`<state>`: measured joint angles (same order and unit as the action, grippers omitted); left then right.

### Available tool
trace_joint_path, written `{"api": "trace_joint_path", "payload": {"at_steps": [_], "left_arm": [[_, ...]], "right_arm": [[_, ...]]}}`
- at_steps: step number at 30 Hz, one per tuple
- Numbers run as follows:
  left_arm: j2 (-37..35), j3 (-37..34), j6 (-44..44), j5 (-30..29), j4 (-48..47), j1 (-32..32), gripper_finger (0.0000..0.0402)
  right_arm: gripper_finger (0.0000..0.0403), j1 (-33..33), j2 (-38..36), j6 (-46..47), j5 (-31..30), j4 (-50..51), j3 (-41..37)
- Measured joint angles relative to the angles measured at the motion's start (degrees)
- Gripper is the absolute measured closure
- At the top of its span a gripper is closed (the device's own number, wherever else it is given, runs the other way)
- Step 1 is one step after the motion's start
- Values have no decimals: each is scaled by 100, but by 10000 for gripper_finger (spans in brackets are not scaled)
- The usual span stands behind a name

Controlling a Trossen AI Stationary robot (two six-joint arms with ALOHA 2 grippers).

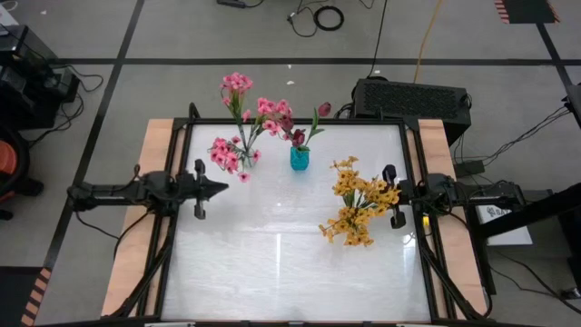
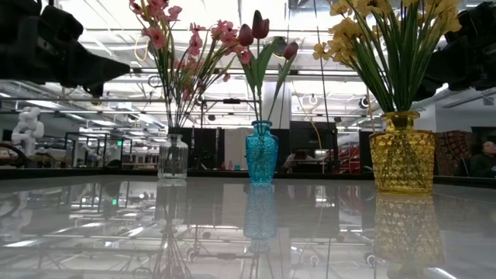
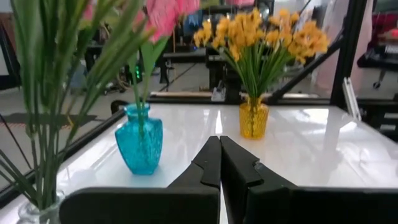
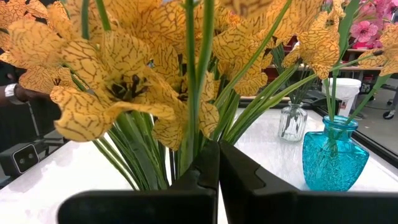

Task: Sort flowers into vase by color
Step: Return to Home Position

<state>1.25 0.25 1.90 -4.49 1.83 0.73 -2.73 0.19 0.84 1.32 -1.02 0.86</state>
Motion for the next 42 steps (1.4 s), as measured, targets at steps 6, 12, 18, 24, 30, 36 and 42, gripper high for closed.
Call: {"api": "trace_joint_path", "payload": {"at_steps": [6, 12, 18, 24, 30, 36, 42], "left_arm": [[-115, 0, 67, 2, -31, 0, 402], [-111, 0, 171, 12, -42, 0, 397], [-111, 0, 159, -8, -43, 0, 374], [-111, 0, 156, -24, -46, 0, 369], [-111, 0, 152, -29, -48, 0, 368], [-111, 0, 152, -41, -50, 0, 367], [-111, 0, 152, -46, -52, 0, 367]], "right_arm": [[403, 1, 0, 0, -1, 1, 0], [403, 1, 0, 0, -2, -1, 0], [403, 1, 0, 0, 0, -1, 0], [403, 1, 0, 0, -2, -1, 0], [403, 1, 0, 0, -2, -1, 0], [403, 1, 0, 0, -2, -1, 0], [403, 0, 0, 0, 0, -1, 0]]}}
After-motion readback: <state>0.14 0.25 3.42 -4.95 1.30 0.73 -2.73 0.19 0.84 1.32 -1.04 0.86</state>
